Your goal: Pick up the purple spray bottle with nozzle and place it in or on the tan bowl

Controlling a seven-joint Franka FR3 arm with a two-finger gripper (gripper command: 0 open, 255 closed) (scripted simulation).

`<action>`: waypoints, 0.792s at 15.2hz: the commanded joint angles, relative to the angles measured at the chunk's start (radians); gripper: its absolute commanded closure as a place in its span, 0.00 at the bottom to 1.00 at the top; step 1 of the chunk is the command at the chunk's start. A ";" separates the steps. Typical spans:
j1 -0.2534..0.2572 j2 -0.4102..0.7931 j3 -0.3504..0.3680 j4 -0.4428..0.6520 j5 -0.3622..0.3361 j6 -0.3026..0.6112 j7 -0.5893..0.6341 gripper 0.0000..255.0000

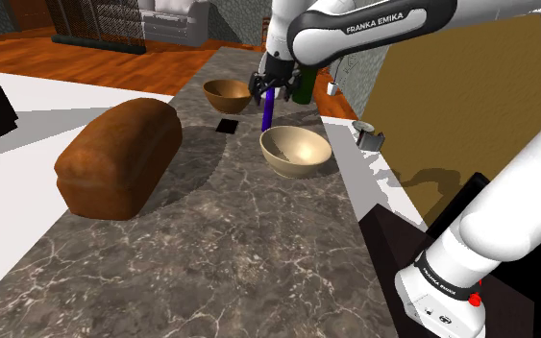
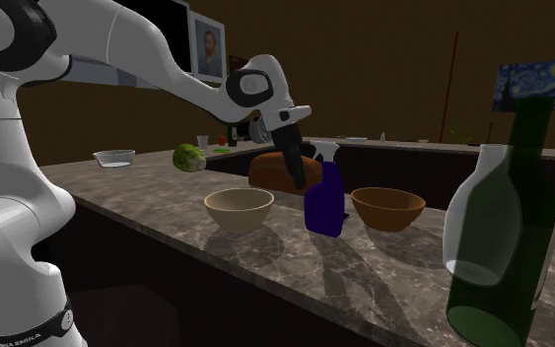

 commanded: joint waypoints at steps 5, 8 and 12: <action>-0.006 0.032 -0.005 -0.020 -0.023 0.050 0.015 0.00; -0.006 0.032 -0.005 -0.020 -0.023 0.050 0.015 0.00; -0.006 0.032 -0.005 -0.020 -0.023 0.050 0.014 1.00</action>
